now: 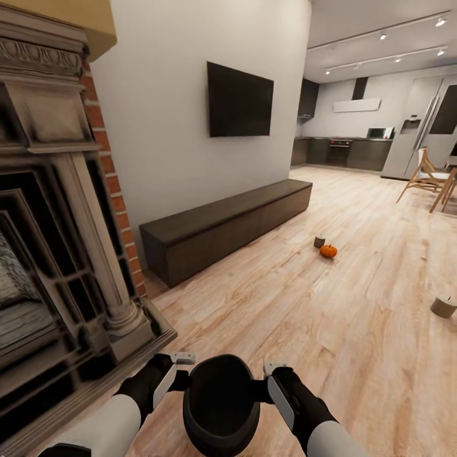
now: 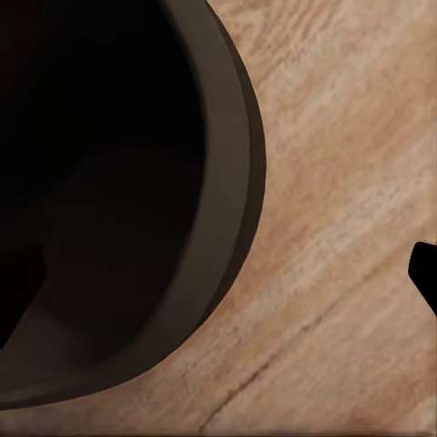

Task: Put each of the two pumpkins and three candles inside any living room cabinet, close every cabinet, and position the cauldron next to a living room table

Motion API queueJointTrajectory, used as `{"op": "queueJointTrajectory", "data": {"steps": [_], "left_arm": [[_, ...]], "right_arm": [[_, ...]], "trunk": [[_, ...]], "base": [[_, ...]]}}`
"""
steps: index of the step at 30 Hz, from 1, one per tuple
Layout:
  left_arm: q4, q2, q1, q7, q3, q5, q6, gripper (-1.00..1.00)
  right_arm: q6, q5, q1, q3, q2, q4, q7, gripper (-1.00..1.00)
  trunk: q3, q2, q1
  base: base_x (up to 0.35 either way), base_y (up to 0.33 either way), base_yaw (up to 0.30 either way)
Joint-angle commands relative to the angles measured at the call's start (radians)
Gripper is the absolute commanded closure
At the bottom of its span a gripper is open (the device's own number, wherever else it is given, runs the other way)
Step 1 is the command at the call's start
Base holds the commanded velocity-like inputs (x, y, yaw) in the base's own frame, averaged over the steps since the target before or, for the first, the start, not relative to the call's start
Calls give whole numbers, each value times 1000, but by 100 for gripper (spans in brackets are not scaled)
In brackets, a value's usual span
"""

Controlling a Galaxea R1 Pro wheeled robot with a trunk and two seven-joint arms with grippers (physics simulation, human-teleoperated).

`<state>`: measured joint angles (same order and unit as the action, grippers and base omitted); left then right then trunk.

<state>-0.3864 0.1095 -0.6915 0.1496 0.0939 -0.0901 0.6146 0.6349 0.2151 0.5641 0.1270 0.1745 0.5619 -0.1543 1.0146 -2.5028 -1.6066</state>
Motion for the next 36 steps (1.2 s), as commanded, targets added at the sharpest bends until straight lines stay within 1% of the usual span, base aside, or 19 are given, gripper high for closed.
{"op": "queueJointTrajectory", "data": {"steps": [1,9,14,22,27,33,36], "left_arm": [[-1,-1,0,6,7,-10,4,-100],[1,0,0,0,7,-11,-1,-100],[1,0,0,-5,7,-11,-26,-100],[1,0,0,-7,7,-11,-38,-100],[1,0,0,-7,7,-11,-46,-100],[1,0,0,-7,7,-11,-47,-100],[1,0,0,-24,7,-11,-48,-100]], "right_arm": [[3,10,0,3,0,0,-9,-100],[2,11,0,3,0,-3,-8,-100],[2,11,0,4,0,-3,-8,-100],[1,10,0,6,0,-4,-7,-100],[0,12,0,24,0,-4,-7,-100],[0,12,0,30,0,-4,-7,-100],[-2,12,0,31,0,-4,-7,-100]], "trunk": [[5,-1,0],[36,-3,-4],[55,-4,-6],[86,-6,-10],[86,-6,-10],[86,-6,-10],[86,-6,-10]], "base": [[0,0,0],[0,0,0],[0,0,0],[0,0,0],[0,0,0],[0,0,0],[54,0,0]]}}
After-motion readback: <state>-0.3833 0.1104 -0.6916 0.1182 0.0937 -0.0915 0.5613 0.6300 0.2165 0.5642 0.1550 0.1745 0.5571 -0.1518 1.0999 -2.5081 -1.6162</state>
